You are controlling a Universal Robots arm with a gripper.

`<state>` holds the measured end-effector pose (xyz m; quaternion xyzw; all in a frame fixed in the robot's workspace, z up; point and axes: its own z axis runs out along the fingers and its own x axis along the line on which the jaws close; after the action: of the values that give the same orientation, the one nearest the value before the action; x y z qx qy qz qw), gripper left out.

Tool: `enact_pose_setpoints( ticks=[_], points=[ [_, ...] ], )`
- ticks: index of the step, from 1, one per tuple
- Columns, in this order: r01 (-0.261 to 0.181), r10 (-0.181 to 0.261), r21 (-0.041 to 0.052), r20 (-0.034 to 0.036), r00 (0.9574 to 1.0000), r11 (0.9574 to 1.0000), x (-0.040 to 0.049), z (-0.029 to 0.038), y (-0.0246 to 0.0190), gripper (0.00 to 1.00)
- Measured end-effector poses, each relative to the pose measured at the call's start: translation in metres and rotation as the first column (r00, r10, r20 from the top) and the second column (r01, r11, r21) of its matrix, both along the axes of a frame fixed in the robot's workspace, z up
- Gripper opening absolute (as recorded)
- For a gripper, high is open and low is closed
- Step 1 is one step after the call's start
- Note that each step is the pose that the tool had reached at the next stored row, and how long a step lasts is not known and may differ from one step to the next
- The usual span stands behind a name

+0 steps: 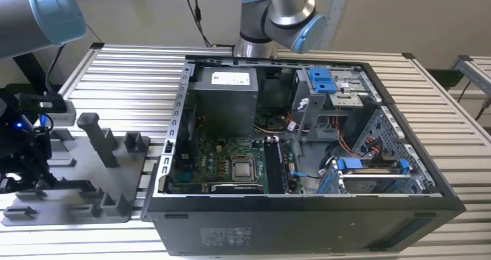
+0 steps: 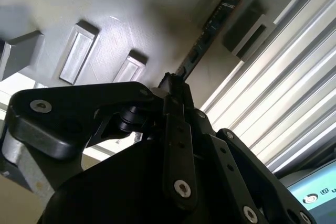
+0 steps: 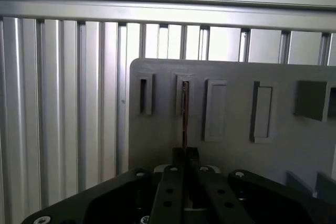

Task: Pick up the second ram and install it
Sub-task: 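Pick up the second ram and move it above second insertion slot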

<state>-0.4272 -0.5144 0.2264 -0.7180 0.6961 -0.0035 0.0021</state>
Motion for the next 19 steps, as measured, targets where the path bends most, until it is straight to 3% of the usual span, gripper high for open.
enact_pose_setpoints(
  ticks=[19],
  points=[
    [0.017,-0.017,0.0011,0.0003,0.9999,0.9999,-0.0003,0.0168,0.0000,0.14]
  ],
)
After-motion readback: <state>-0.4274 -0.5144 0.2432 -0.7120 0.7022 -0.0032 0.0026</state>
